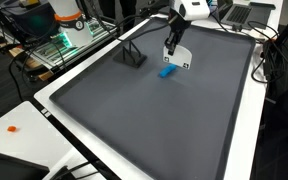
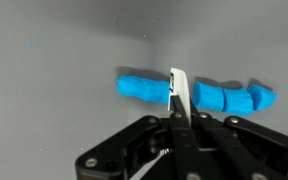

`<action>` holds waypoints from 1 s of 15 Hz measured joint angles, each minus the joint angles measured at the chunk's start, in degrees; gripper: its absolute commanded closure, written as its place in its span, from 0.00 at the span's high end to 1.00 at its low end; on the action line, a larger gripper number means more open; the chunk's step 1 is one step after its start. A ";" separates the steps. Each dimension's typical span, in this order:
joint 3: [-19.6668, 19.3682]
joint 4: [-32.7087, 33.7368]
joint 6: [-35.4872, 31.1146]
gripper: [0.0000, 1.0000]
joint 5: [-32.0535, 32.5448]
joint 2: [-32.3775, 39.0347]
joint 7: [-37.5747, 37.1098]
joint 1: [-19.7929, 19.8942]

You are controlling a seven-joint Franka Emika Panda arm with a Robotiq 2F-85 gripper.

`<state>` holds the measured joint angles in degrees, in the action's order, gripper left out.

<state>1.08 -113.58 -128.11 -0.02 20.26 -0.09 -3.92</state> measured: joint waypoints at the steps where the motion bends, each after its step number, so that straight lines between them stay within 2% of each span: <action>1: -0.03 -0.10 0.00 0.01 0.00 0.05 0.00 0.16; 15: -0.14 -0.84 -0.01 0.01 -0.03 1.97 0.00 0.67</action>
<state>0.93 -114.43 -128.12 -0.05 22.23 -0.09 -3.26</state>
